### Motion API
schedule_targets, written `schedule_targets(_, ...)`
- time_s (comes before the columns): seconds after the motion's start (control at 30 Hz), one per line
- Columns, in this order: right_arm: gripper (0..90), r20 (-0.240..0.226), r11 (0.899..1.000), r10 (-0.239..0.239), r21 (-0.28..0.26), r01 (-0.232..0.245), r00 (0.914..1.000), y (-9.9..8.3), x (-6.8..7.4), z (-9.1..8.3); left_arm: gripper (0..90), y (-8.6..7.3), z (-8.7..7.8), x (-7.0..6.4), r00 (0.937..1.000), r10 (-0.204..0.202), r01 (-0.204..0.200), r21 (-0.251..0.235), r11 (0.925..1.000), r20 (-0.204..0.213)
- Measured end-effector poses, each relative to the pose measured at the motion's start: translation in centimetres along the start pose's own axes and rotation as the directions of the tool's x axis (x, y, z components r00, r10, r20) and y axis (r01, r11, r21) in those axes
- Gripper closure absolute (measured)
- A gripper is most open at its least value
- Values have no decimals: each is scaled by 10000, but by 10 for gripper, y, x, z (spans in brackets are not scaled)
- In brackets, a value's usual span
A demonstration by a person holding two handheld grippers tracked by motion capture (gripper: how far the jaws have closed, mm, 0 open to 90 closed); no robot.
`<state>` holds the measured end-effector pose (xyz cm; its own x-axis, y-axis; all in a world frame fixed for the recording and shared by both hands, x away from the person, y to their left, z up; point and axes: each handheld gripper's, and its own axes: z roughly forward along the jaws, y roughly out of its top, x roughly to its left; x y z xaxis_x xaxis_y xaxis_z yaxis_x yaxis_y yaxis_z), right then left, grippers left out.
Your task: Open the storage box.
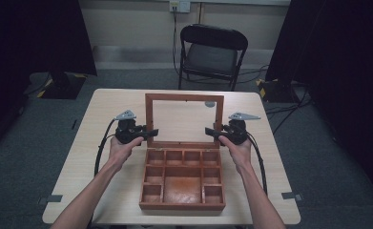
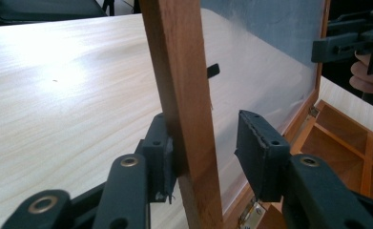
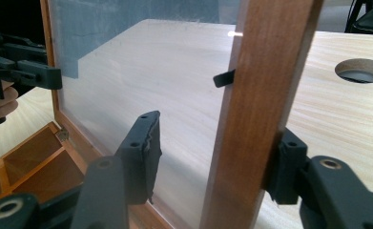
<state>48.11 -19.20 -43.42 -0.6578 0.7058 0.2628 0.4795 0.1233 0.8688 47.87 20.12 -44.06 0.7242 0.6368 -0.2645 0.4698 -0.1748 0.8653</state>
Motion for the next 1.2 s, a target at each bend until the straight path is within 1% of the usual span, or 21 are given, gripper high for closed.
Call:
schedule_targets(0.07,450,37,10000,8,-16,-8,10000,0,0,1,570,-1,1,1,9999,-78,79,-67,9999,83)
schedule_targets(0.17,443,44,10000,36,-10,-36,10000,-1,-1,2,542,-1,2,1,9999,-21,21,-21,10000,108)
schedule_targets(0.3,405,233,10000,1,33,-2,9997,-2,-2,5,471,-1,5,0,10000,-54,54,0,10000,64)
schedule_targets(0.33,405,233,10000,1,33,-2,9997,-2,-2,5,471,-1,5,0,10000,-6,6,94,10000,16)
schedule_targets(0.4,386,281,10000,36,35,-37,9996,-2,-2,6,463,-2,7,1,10000,-82,82,104,9999,9)
schedule_targets(0.47,365,353,9999,102,103,-106,9993,-3,-4,8,453,-4,8,3,9999,-101,102,305,9995,-50)
schedule_targets(0.57,353,401,9998,156,146,-162,9991,-4,-5,10,450,-5,9,5,9999,-151,154,420,9990,-81)
schedule_targets(0.6,334,422,9994,211,261,-222,9989,-5,-7,12,449,-6,11,7,9995,-271,277,417,9987,-142)
schedule_targets(0.67,332,460,9993,186,317,-201,9988,-6,-7,13,448,-7,11,9,9995,-233,243,523,9983,-196)
schedule_targets(0.7,321,484,9989,202,403,-222,9986,-7,-8,15,448,-7,12,9,9992,-323,334,470,9983,-231)
schedule_targets(0.73,315,481,9985,273,459,-295,9985,-7,-9,16,449,-8,12,10,9989,-383,397,553,9977,-265)
schedule_targets(0.77,311,516,9982,321,491,-346,9982,-8,-9,17,454,-9,13,11,9988,-430,440,507,9977,-214)
schedule_targets(0.83,305,543,9976,368,570,-399,9978,-10,-11,19,459,-10,14,13,9987,-431,447,590,9973,-288)
schedule_targets(0.87,304,564,9973,392,604,-426,9976,-10,-11,21,456,-10,15,14,9984,-526,538,573,9969,-223)
schedule_targets(0.97,293,690,9964,371,735,-421,9969,-12,-12,23,453,-12,16,15,9980,-581,595,609,9964,-236)
schedule_targets(1.0,285,682,9960,384,784,-438,9969,-13,-13,23,451,-12,16,16,9983,-518,534,692,9962,-249)
schedule_targets(1.07,277,747,9950,435,865,-500,9963,-14,-14,24,443,-13,18,17,9978,-606,623,688,9957,-264)
schedule_targets(1.1,267,807,9944,448,921,-522,9957,-14,-14,25,439,-13,19,18,9978,-574,598,787,9951,-317)
schedule_targets(1.13,250,824,9929,537,1016,-620,9952,-16,-15,26,426,-14,20,19,9972,-652,679,803,9945,-361)
schedule_targets(1.17,250,824,9929,537,1016,-620,9952,-16,-15,26,426,-15,21,20,9966,-780,801,898,9927,-276)
schedule_targets(1.2,242,842,9916,588,1097,-679,9947,-17,-16,27,412,-16,22,19,9965,-765,796,1057,9912,-335)
